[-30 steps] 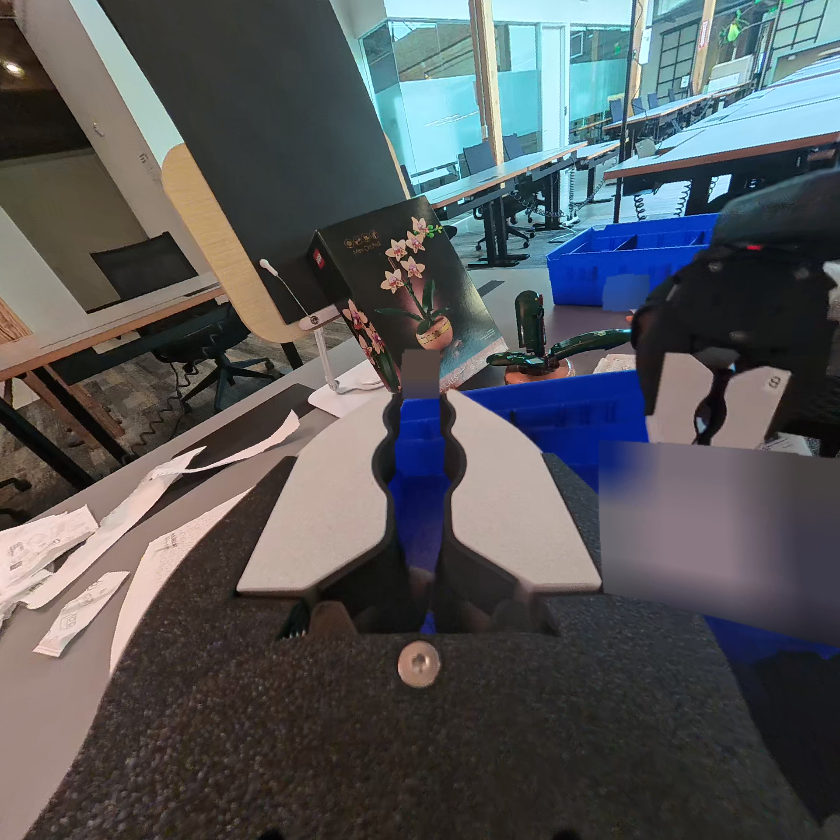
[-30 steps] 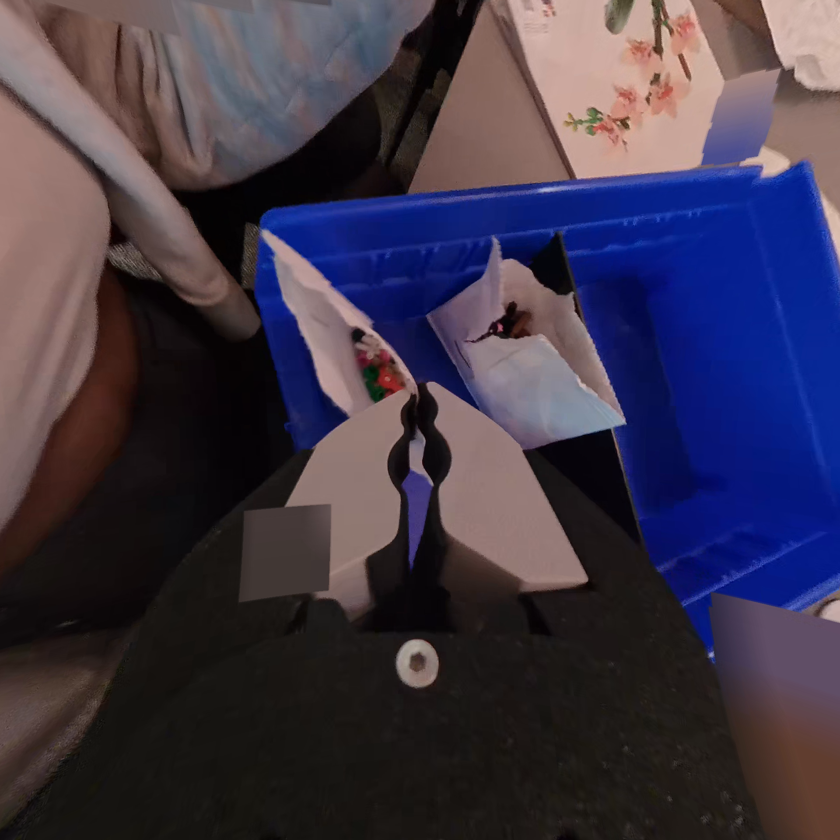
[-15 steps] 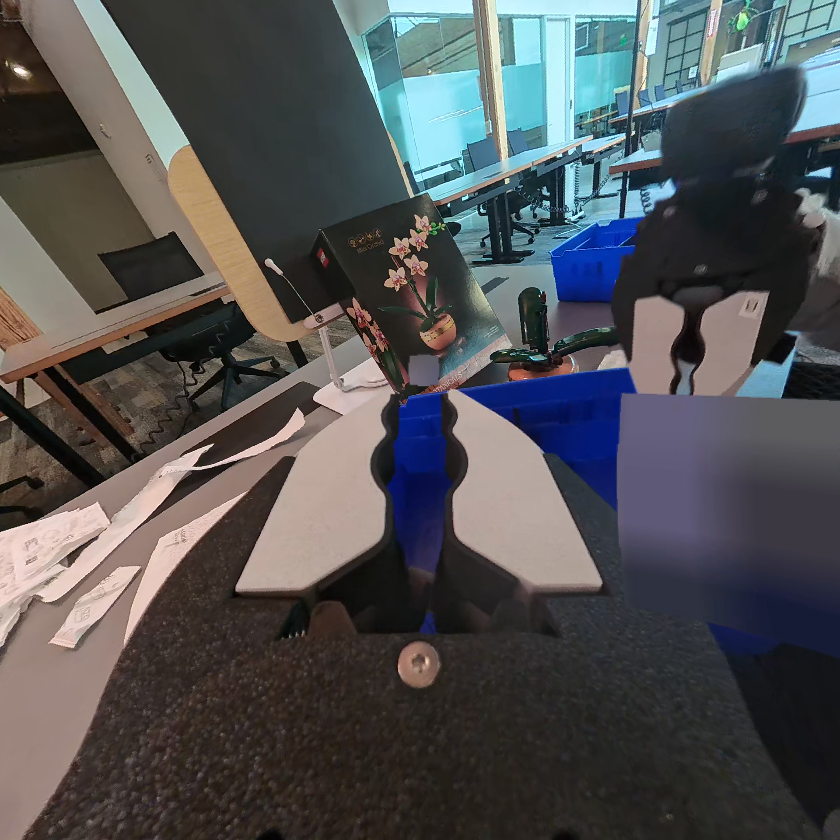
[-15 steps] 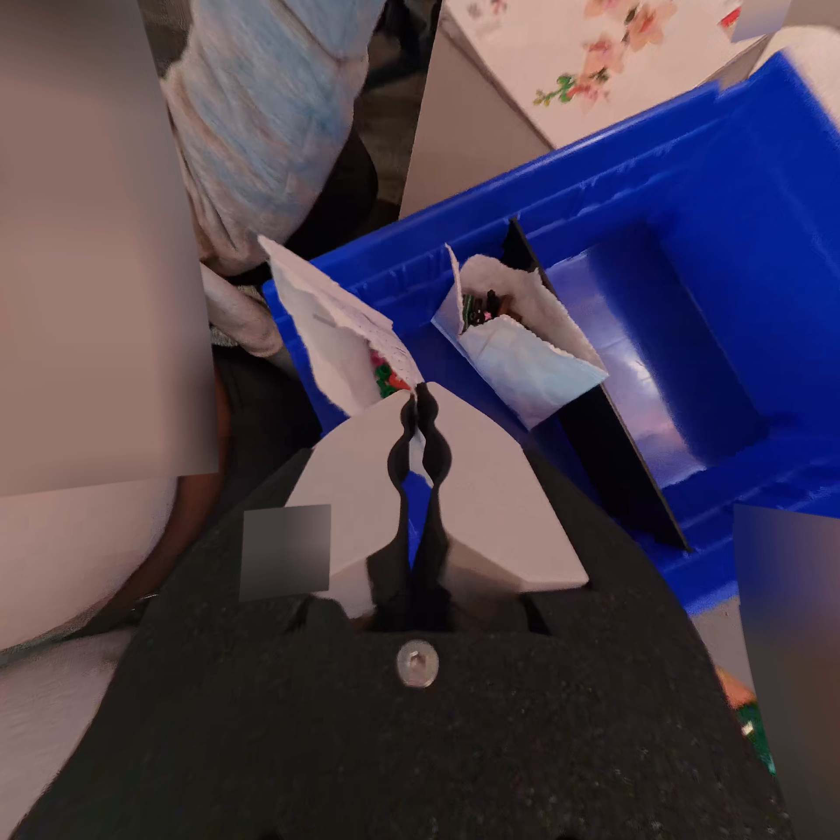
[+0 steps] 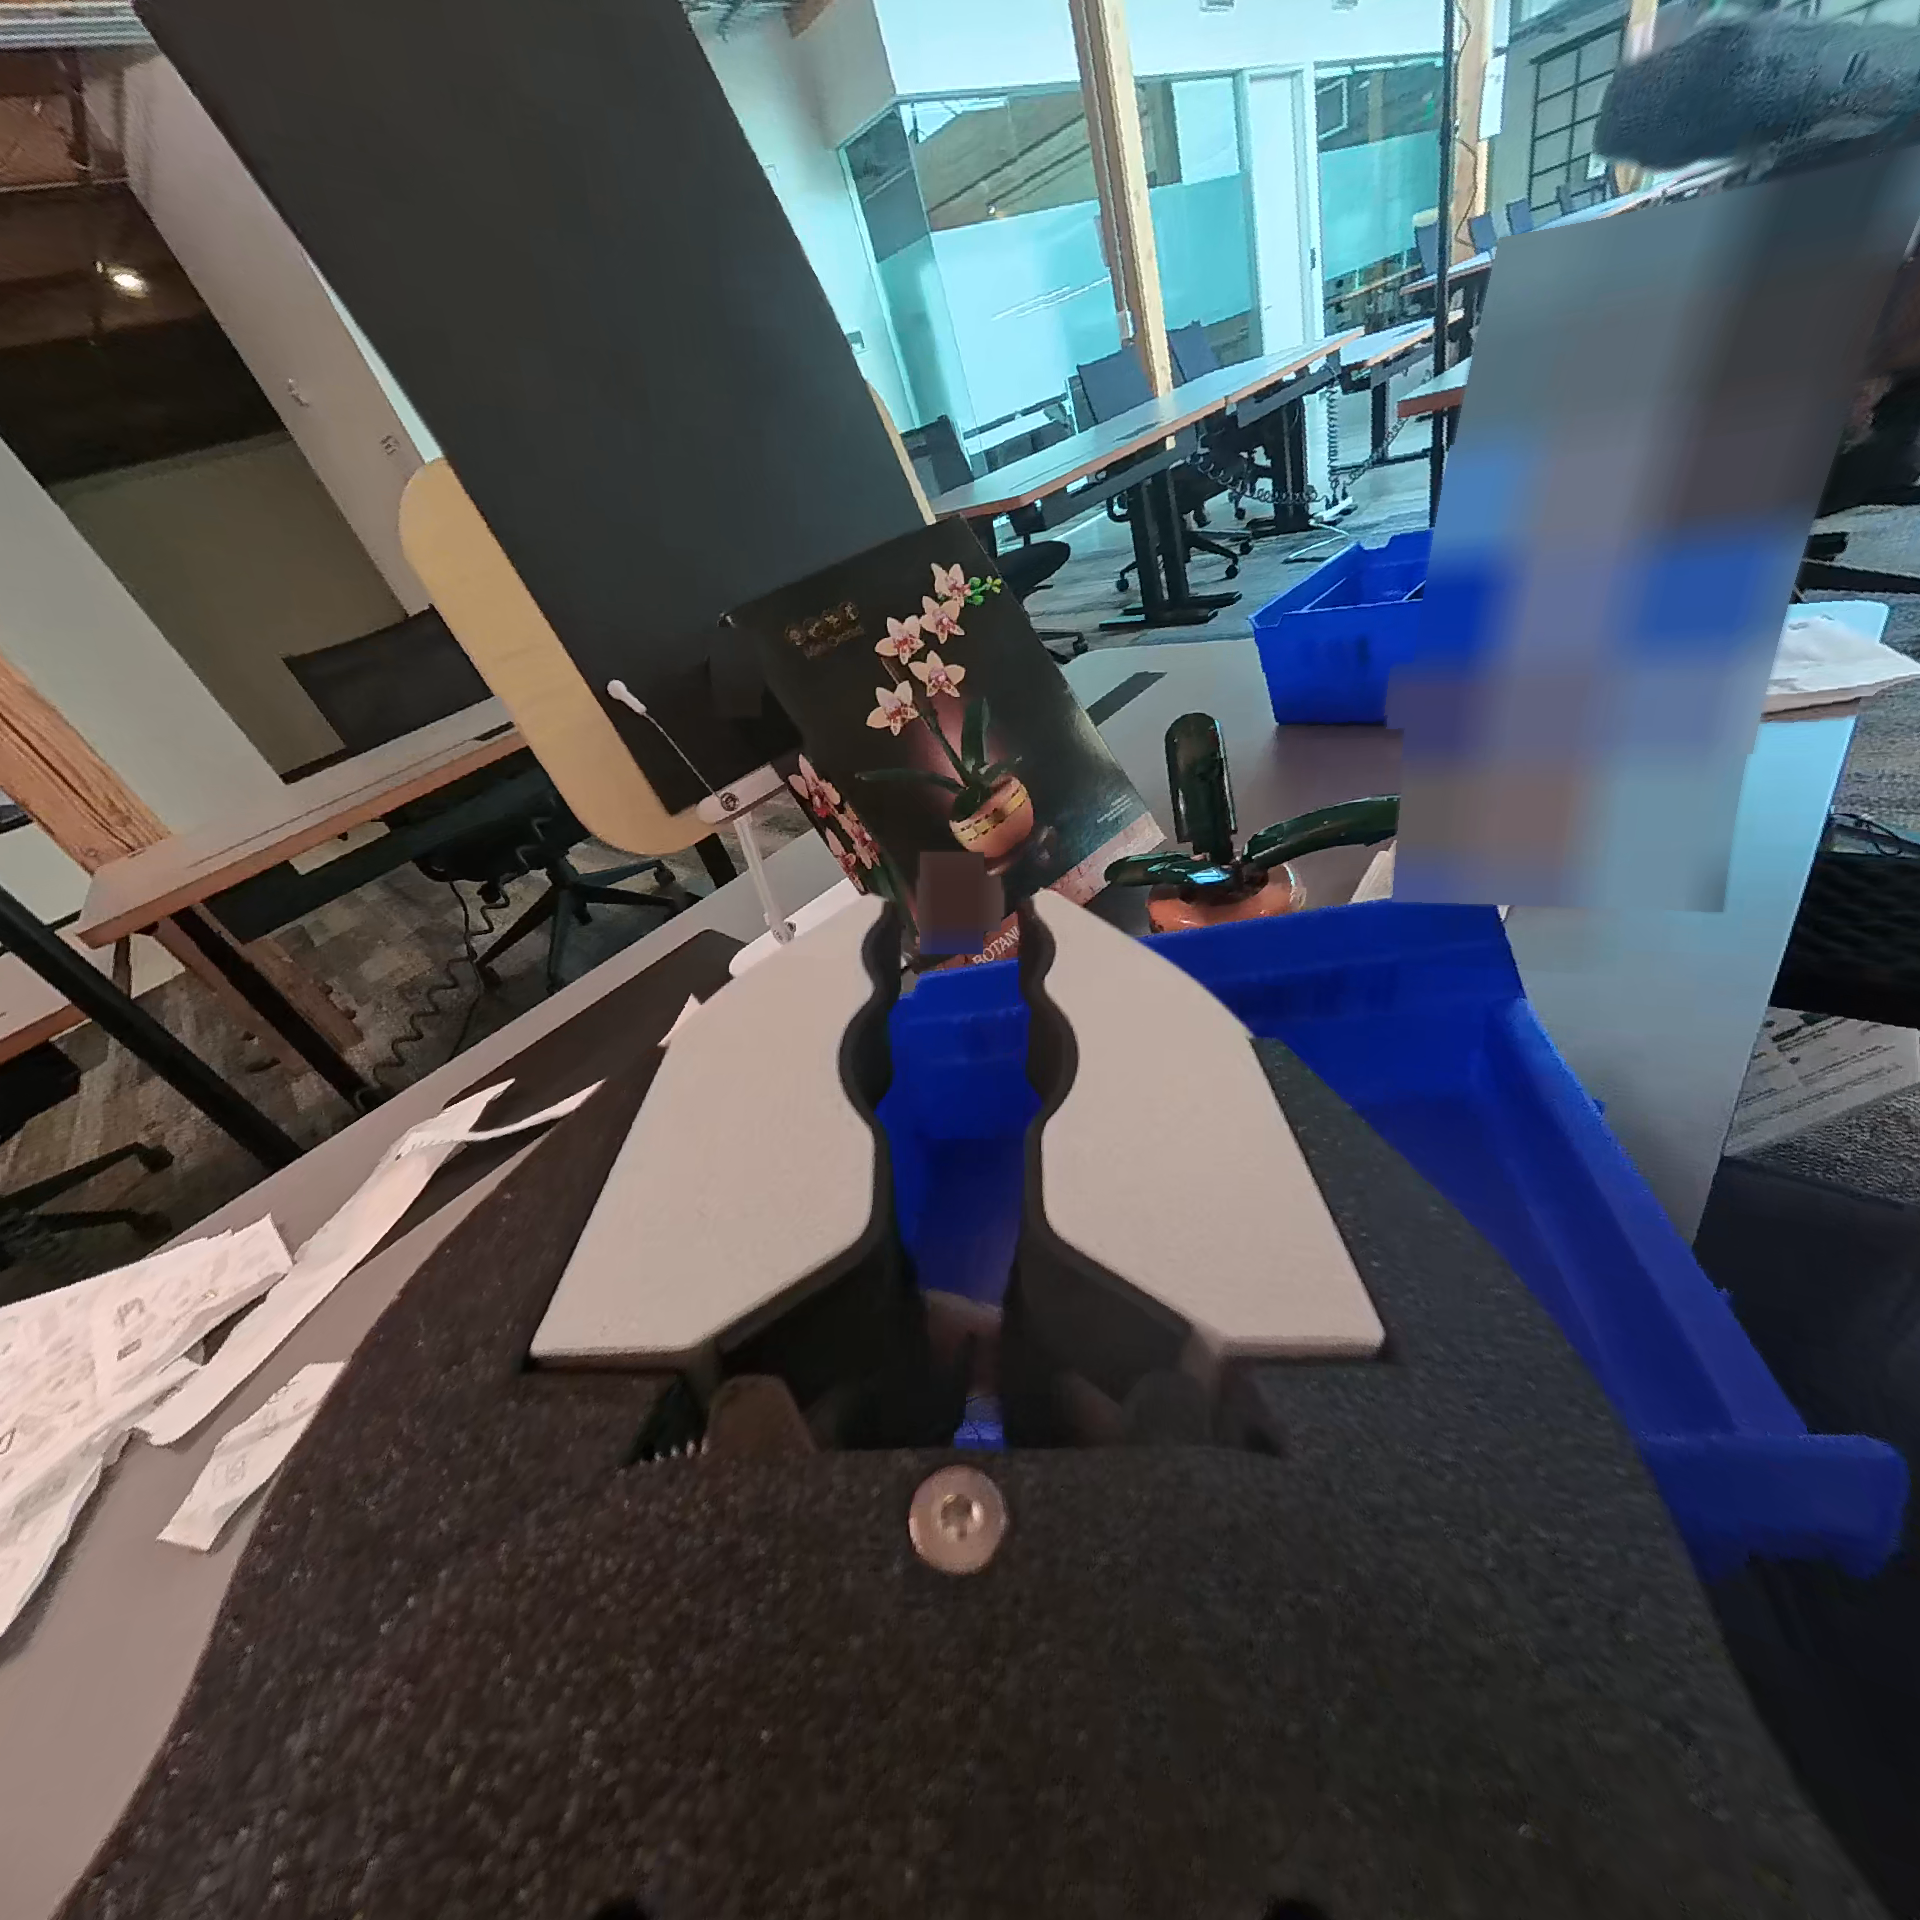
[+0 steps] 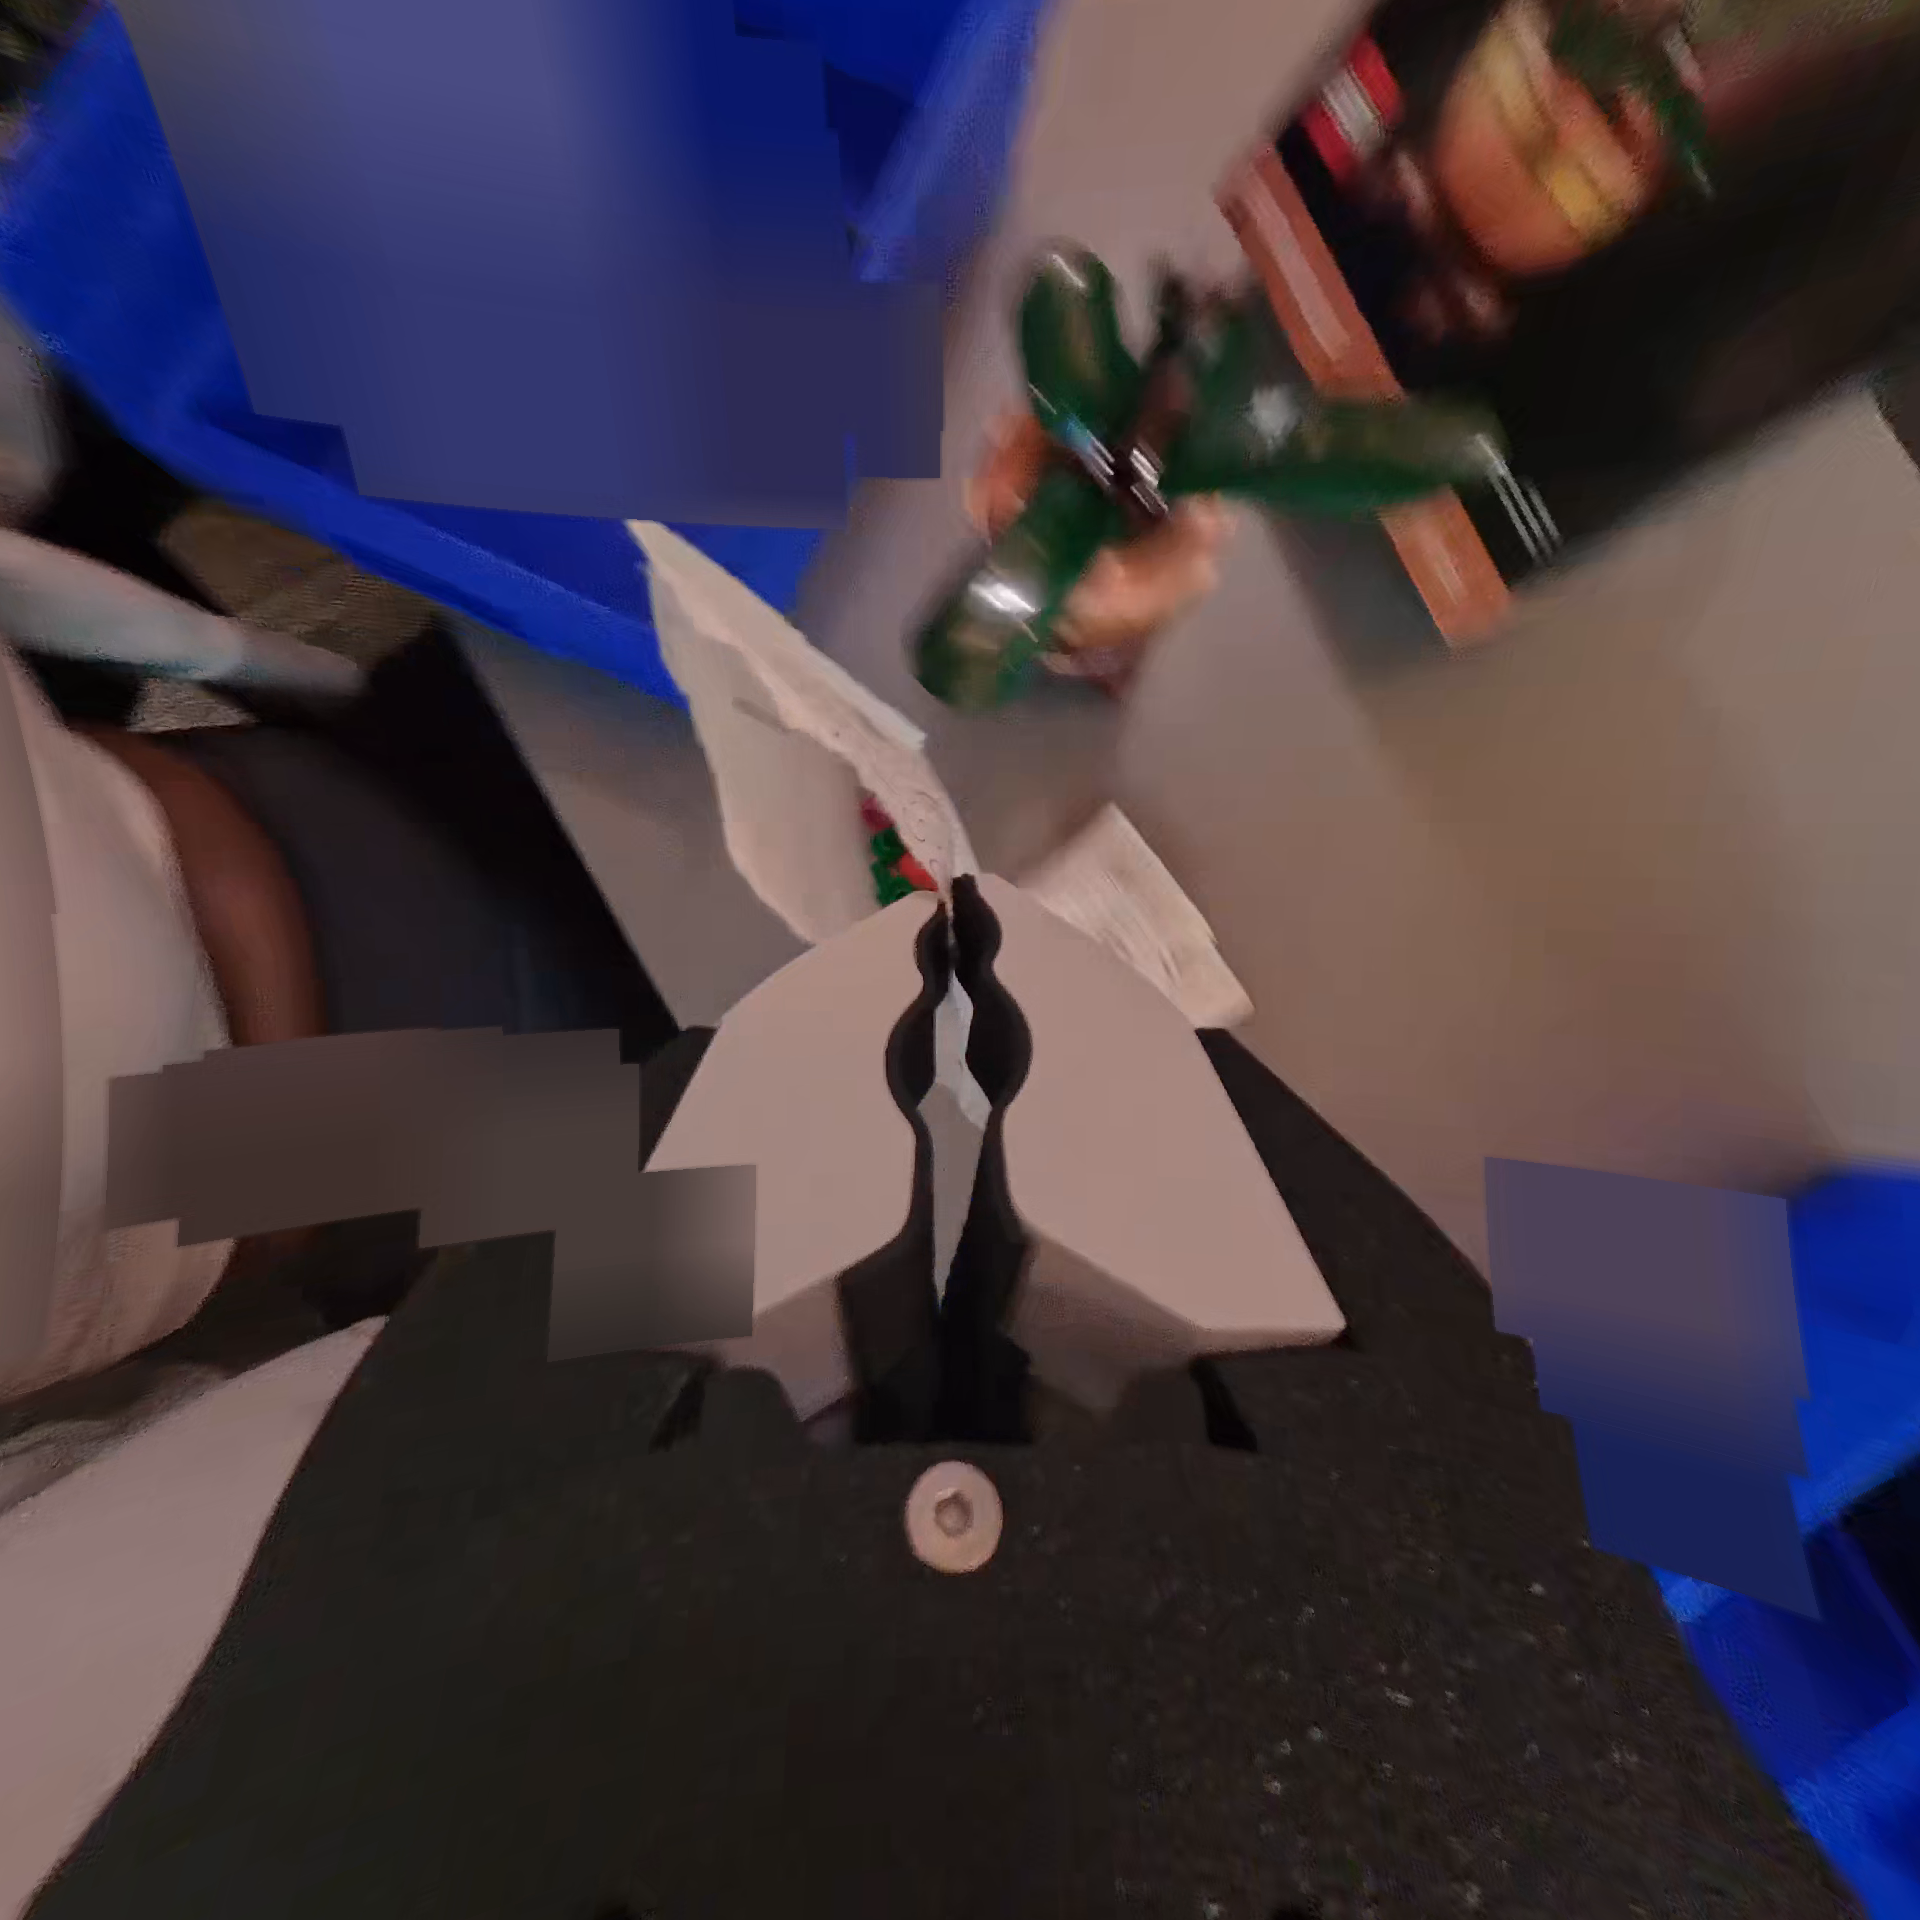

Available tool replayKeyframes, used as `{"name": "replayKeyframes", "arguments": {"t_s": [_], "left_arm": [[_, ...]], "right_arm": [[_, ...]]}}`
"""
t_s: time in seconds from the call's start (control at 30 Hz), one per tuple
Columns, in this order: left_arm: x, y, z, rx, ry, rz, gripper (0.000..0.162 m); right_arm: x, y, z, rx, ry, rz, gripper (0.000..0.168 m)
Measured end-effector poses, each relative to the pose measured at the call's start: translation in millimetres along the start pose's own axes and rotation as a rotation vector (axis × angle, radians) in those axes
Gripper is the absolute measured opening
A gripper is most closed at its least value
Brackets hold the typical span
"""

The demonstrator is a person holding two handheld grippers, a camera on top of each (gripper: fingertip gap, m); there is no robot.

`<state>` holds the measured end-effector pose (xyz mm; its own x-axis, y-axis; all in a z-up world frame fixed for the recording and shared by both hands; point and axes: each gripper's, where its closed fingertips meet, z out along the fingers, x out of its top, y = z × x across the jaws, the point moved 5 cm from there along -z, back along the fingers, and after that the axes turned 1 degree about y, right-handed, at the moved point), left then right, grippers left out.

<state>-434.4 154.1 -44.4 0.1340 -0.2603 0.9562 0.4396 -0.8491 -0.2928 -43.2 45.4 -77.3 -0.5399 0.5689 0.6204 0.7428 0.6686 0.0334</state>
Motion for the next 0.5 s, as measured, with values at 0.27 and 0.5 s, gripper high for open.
{"name": "replayKeyframes", "arguments": {"t_s": [0.27,0.5], "left_arm": [[1.1,3.6,6.0,0.02,-0.015,-0.008,0.022],[-2.2,1.2,1.4,0.097,-0.065,-0.053,0.023]], "right_arm": [[-91.5,82.0,25.3,-0.287,-0.109,0.311,0.0],[-105.4,91.4,67.6,-0.496,-0.085,0.164,0.003]]}}
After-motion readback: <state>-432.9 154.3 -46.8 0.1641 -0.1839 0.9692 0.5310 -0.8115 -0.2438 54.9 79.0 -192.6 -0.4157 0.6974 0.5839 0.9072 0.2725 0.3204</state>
